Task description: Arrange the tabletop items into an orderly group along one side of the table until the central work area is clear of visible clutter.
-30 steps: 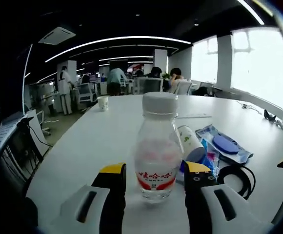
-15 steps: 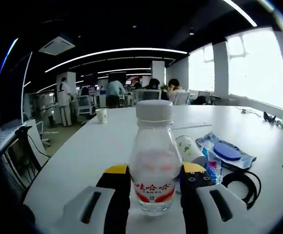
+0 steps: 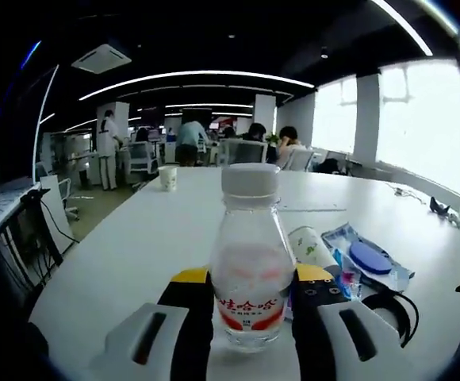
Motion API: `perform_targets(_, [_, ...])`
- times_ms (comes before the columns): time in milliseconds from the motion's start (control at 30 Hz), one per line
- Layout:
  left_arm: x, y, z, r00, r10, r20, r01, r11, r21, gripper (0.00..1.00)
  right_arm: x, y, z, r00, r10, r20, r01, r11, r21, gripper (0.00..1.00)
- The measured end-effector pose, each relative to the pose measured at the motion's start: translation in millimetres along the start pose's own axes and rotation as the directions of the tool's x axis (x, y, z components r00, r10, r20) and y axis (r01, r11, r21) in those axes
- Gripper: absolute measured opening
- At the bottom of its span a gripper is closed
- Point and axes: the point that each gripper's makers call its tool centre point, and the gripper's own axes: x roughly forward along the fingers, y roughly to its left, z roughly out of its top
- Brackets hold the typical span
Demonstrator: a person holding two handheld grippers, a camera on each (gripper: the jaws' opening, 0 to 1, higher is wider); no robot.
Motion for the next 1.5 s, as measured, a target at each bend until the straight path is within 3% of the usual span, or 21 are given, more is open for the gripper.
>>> perform_targets(333, [10, 19.0, 8.0, 1.0, 0.012, -0.013, -0.012, 1.0, 0.005, 0.36, 3, -3, -0.3, 1.0, 0.001, -0.01, -0.001, 1.0, 0.009, 0.9])
perform_targets(667, [27, 53.8, 35.0, 0.998, 0.056, 0.024, -0.056, 0.998, 0.019, 0.36, 7, -5, 1.5, 1.0, 0.011, -0.013, -0.01, 1.0, 0.027, 0.9])
perform_targets(933, [45, 70.8, 49.1, 0.998, 0.055, 0.039, -0.056, 0.998, 0.024, 0.37, 7, -12, -2.1, 1.0, -0.004, -0.031, 0.005, 0.999, 0.037, 0.9])
perform_targets(1500, [85, 93.0, 54.3, 0.998, 0.054, 0.035, -0.055, 0.998, 0.033, 0.37, 8, -29, -13.5, 0.995, -0.046, -0.086, 0.053, 0.996, 0.076, 0.9])
